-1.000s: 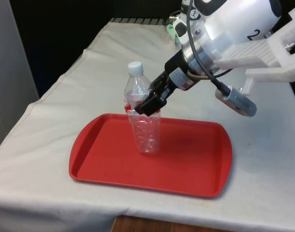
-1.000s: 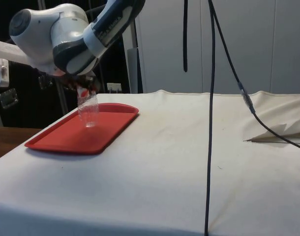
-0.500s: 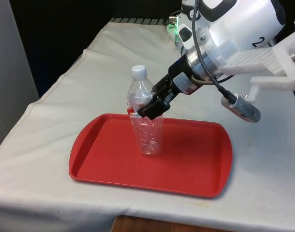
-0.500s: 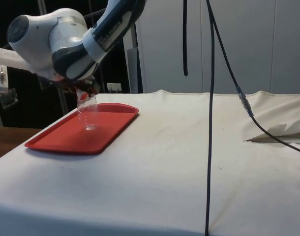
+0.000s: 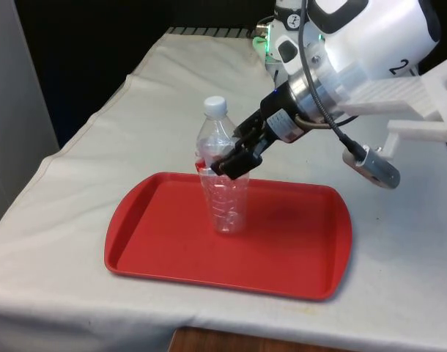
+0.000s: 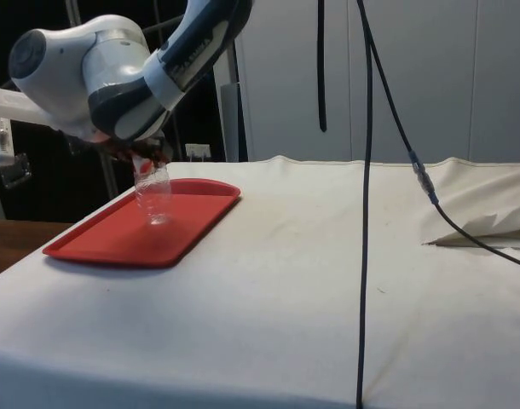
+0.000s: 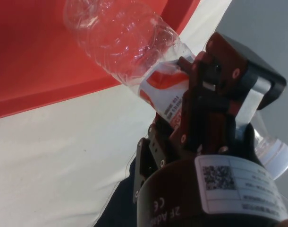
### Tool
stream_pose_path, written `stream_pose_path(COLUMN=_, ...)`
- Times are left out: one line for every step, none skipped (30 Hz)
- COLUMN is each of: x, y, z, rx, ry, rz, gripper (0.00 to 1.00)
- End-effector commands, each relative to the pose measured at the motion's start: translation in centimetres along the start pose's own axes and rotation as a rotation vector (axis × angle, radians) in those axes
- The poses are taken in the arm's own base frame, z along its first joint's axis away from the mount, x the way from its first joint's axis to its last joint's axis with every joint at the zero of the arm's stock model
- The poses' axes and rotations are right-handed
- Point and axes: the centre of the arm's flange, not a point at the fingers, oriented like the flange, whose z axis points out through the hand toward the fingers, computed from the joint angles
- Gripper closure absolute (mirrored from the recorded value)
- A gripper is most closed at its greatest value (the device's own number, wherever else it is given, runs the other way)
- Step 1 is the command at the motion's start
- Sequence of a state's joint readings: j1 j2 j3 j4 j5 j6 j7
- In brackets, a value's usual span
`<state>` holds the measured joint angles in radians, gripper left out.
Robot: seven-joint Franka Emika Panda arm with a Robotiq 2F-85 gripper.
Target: Place the bottle upright on the tray.
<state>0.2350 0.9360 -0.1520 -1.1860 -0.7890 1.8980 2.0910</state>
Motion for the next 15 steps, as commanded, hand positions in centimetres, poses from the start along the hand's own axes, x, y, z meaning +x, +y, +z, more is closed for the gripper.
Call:
stream_pose_path(x=-0.18, y=-0.04, z=0.03, rx=-0.002, ry=0.001, rz=0.004, gripper=0.85)
stream_pose_path(x=-0.18, y=-0.04, z=0.03, rx=-0.002, ry=0.001, rz=0.004, gripper=0.85)
stream_pose_path(x=-0.21, y=-0.02, z=0.06, rx=-0.002, ry=0.0, rz=0.004, gripper=0.85)
stream_pose_path(x=-0.26, y=-0.01, z=0.11, rx=-0.003, ry=0.001, rz=0.003, gripper=0.85)
stream_pose_path(x=-0.36, y=0.0, z=0.12, rx=-0.002, ry=0.0, rz=0.001, gripper=0.85)
stream_pose_path(x=-0.34, y=0.02, z=0.21, rx=-0.004, ry=0.0, rz=0.001, gripper=0.85)
stream_pose_path(x=-0.35, y=0.02, z=0.2, rx=-0.003, ry=-0.001, rz=0.001, gripper=0.85)
stream_pose_path(x=-0.31, y=0.08, z=0.2, rx=-0.003, ry=0.002, rz=-0.005, gripper=0.85)
stream_pose_path(x=-0.4, y=0.03, z=0.25, rx=-0.003, ry=-0.001, rz=0.0, gripper=0.85)
stream_pose_path(x=-0.37, y=0.04, z=0.23, rx=-0.004, ry=-0.001, rz=-0.001, gripper=0.85)
stream_pose_path(x=-0.36, y=0.05, z=0.24, rx=-0.004, ry=0.001, rz=-0.001, gripper=0.85)
stream_pose_path(x=-0.38, y=0.06, z=0.17, rx=-0.003, ry=0.001, rz=-0.002, gripper=0.85)
stream_pose_path(x=-0.38, y=0.06, z=0.17, rx=-0.003, ry=0.001, rz=-0.002, gripper=0.85)
stream_pose_path(x=-0.37, y=0.07, z=0.18, rx=-0.004, ry=0.002, rz=-0.003, gripper=0.81)
stream_pose_path(x=-0.34, y=0.07, z=0.16, rx=-0.003, ry=0.003, rz=-0.004, gripper=0.78)
